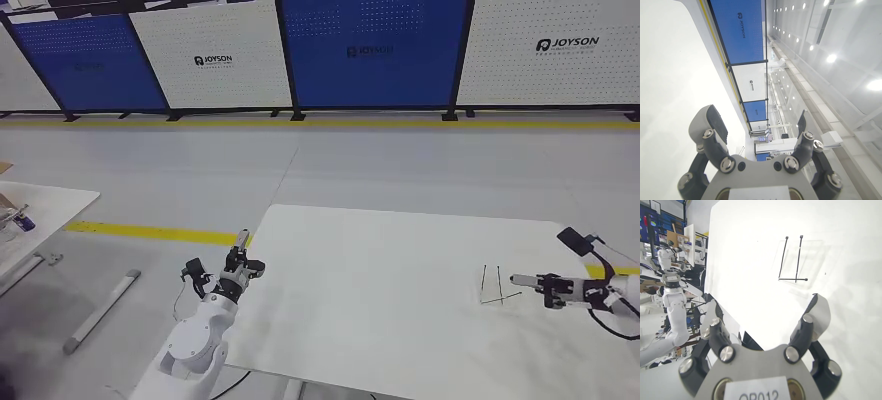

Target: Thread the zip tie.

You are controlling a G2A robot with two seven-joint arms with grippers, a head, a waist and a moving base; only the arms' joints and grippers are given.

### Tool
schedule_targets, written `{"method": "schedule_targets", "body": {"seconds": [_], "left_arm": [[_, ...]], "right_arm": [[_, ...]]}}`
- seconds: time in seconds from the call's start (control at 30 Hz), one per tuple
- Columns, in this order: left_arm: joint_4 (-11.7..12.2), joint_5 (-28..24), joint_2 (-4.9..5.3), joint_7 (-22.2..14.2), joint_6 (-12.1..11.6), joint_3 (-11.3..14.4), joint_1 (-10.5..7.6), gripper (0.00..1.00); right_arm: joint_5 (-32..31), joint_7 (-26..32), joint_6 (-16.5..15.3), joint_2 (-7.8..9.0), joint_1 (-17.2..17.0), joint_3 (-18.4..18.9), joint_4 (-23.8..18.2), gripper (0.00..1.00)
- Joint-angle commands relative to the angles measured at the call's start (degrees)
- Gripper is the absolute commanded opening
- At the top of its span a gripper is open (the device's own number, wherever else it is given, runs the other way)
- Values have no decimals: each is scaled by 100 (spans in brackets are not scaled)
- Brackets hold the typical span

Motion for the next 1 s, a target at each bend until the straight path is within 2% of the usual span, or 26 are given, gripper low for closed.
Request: {"method": "schedule_targets", "body": {"seconds": [0.0,0.17,0.3,0.33,0.73,0.8,0.97], "left_arm": [[0,0,0,0,0,0,0,100],[0,0,0,0,0,0,0,100],[0,0,0,0,0,0,0,100],[0,0,0,0,0,0,0,100],[0,0,0,0,0,0,0,100],[0,0,0,0,0,0,0,100],[0,0,0,0,0,0,0,100]], "right_arm": [[154,0,-74,26,259,-393,319,100],[553,0,-153,17,993,-1317,1272,100],[821,0,-236,-28,1390,-1815,1876,100],[923,0,-229,-33,1452,-1859,1991,100],[923,0,-229,-33,1452,-1859,1991,100],[800,-230,-116,-18,1427,-1840,2026,100],[765,-343,82,18,1358,-1787,2003,100]]}}
